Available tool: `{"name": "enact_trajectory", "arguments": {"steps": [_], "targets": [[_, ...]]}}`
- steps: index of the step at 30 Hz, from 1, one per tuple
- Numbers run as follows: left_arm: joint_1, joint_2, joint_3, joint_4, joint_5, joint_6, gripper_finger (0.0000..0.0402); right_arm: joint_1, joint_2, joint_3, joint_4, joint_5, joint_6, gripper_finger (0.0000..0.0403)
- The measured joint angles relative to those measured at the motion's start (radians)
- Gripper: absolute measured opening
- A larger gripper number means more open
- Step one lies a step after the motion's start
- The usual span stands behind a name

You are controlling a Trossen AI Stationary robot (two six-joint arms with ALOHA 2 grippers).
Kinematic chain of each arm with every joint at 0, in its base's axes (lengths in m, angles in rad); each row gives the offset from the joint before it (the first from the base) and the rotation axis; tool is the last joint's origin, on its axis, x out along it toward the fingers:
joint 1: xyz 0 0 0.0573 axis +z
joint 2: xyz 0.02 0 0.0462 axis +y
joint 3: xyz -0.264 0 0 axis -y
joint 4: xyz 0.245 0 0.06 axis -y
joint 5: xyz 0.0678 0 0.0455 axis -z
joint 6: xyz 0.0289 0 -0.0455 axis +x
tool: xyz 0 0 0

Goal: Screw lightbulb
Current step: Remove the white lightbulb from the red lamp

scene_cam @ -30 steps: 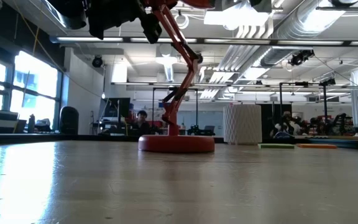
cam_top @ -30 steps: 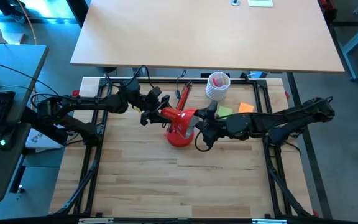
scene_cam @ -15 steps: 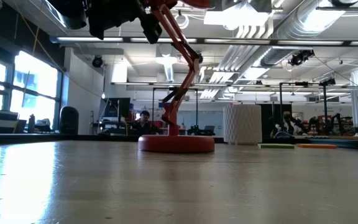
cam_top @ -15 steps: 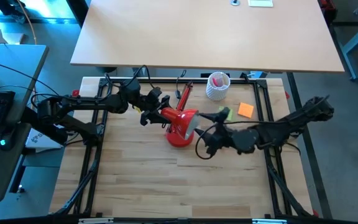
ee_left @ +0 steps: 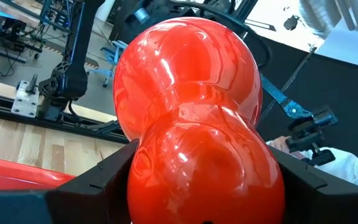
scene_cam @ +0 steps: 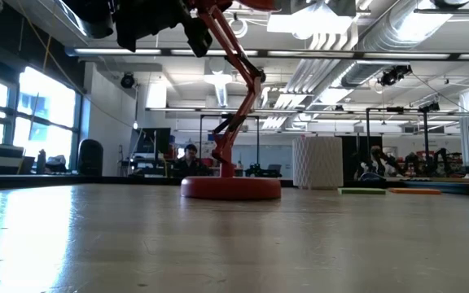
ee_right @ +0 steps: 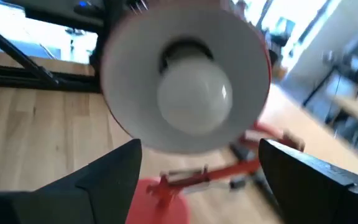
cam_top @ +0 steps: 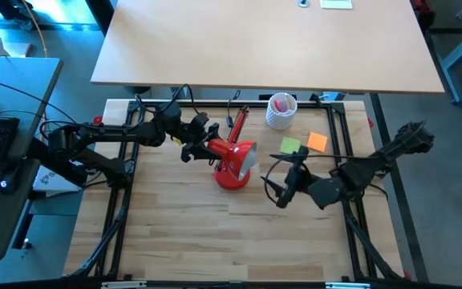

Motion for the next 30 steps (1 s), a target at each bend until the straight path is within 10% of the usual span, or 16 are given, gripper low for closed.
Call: {"name": "enact_trajectory", "arguments": {"steps": [11,30], "targets": [[0.000,0.000,0.000,-0.001,0.000,0.011,0.0251,-0.138,0.000,0.000,-0.041,-0.176,0.434,0.0321],[0.002,-0.001,-0.001,-0.001,-0.009,0.016,0.0251,-0.303,0.000,0.000,0.104,-0.442,0.400,0.0320]]}}
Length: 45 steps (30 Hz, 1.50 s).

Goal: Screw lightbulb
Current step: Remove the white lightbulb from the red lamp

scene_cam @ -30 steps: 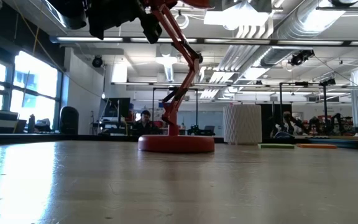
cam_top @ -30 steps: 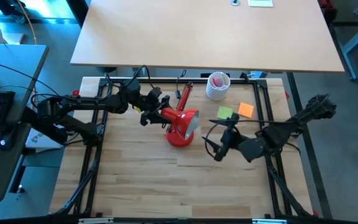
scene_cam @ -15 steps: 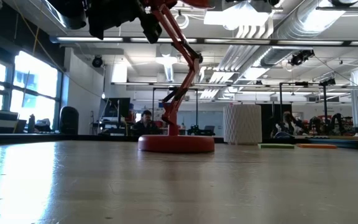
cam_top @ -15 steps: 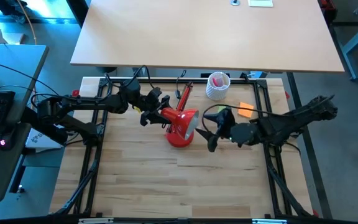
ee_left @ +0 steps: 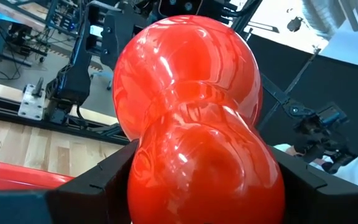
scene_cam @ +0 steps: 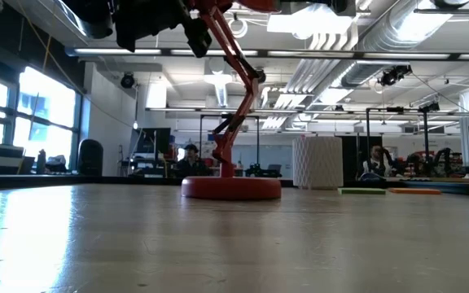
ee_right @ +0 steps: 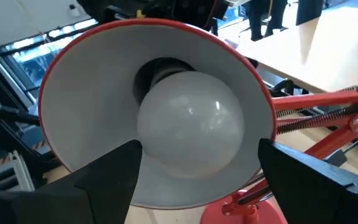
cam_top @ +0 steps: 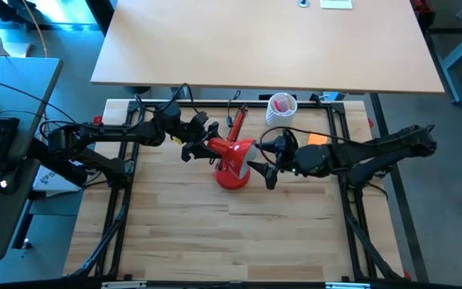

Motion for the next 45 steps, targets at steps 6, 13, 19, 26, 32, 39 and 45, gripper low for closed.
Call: {"name": "enact_trajectory", "arguments": {"steps": [6,13,19,26,32,39,45], "targets": [[0.000,0.000,0.000,0.001,-0.007,0.001,0.0251,-0.021,0.008,0.000,0.051,-0.003,-0.117,0.0317],[0.000,0.000,0.000,0.000,0.003,0.005,0.0251,-0.032,0.042,0.001,0.099,-0.031,-0.246,0.0279],[0.000,0.000,0.000,0.000,0.007,0.006,0.0251,-0.025,0.042,0.001,0.128,-0.029,-0.512,0.0240],[-0.001,0.000,0.000,0.002,0.015,0.010,0.0251,-0.014,0.042,0.001,0.140,-0.026,-1.094,0.0239],[-0.002,0.000,0.000,0.003,0.025,0.014,0.0251,0.006,0.042,0.001,0.141,-0.037,-1.573,0.0239],[-0.002,0.000,0.000,0.001,0.023,0.005,0.0251,0.014,0.043,0.001,0.131,-0.011,-1.543,0.0241],[-0.002,0.000,0.000,-0.001,0.021,0.000,0.0251,0.021,0.043,0.001,0.103,-0.013,-1.324,0.0283]]}}
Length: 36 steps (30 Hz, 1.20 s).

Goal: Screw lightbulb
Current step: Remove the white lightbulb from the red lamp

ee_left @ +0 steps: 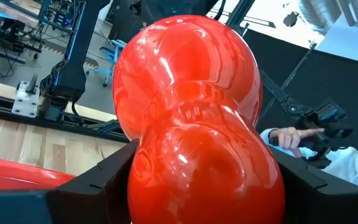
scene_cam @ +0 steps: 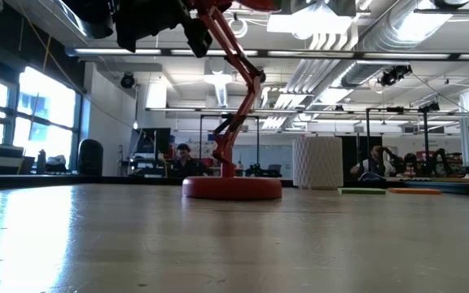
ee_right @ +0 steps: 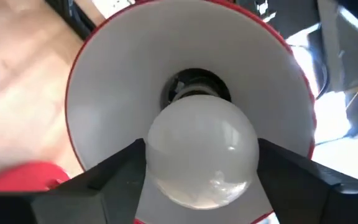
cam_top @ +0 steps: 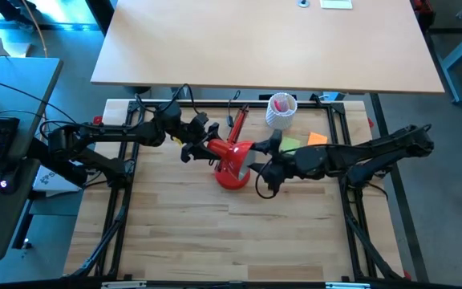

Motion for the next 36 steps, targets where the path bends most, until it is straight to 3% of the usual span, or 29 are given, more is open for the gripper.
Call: {"name": "enact_trajectory", "arguments": {"steps": [3,11,20,24,29,36], "targets": [[0.000,0.000,0.000,0.000,-0.002,0.000,0.0251,0.010,0.000,0.000,-0.014,0.014,0.133,0.0297],[0.000,0.000,0.000,0.000,-0.003,0.000,0.0251,0.071,0.001,0.000,-0.022,0.203,0.442,0.0300],[0.000,0.000,0.000,0.000,-0.002,0.001,0.0251,0.074,-0.001,0.000,-0.028,0.204,1.025,0.0300],[0.001,0.000,0.000,0.000,-0.003,0.001,0.0251,0.038,-0.001,0.000,-0.046,0.127,1.270,0.0300],[0.001,0.000,0.000,0.001,-0.004,0.001,0.0251,-0.017,-0.001,0.000,-0.038,0.023,1.343,0.0300],[0.002,0.000,0.000,0.000,-0.009,0.001,0.0251,-0.070,-0.001,-0.001,0.000,-0.053,1.261,0.0285]]}}
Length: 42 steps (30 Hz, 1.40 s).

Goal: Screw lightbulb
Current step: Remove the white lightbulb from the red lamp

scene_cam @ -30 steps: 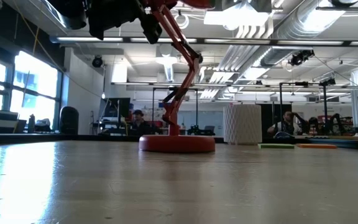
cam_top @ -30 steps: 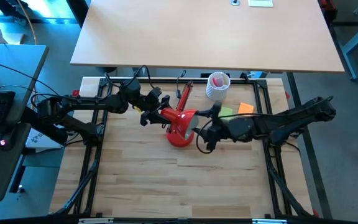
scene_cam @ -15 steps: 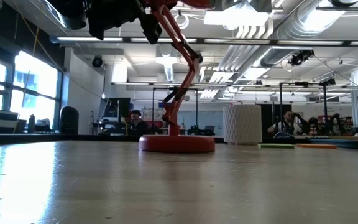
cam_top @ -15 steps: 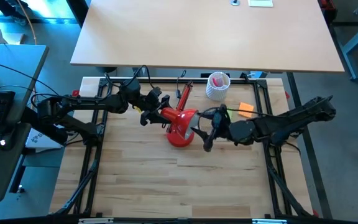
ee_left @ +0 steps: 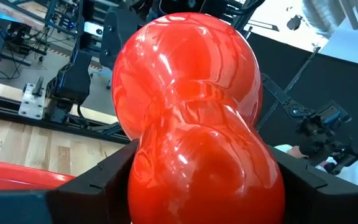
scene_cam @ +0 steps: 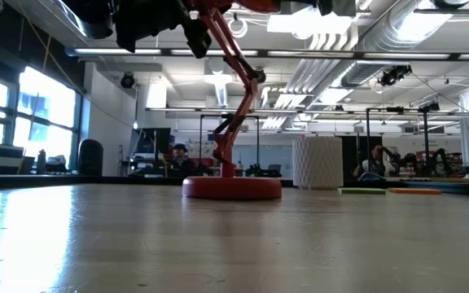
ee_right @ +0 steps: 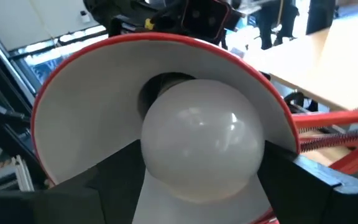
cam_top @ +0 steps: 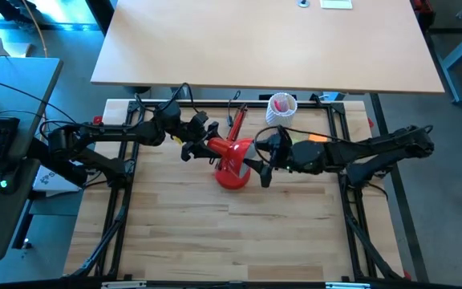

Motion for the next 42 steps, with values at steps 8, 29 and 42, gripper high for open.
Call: {"name": "enact_trajectory", "arguments": {"steps": [8,29,42], "targets": [[0.000,-0.001,0.000,0.000,0.003,0.002,0.0251,-0.020,-0.001,0.000,0.007,-0.019,-0.337,0.0247],[-0.003,0.001,0.000,-0.005,0.009,0.002,0.0251,0.053,0.003,0.000,0.025,0.114,-1.865,0.0243],[-0.003,0.001,0.001,-0.007,0.008,0.001,0.0251,0.123,0.005,0.000,-0.045,0.271,-1.306,0.0259]]}}
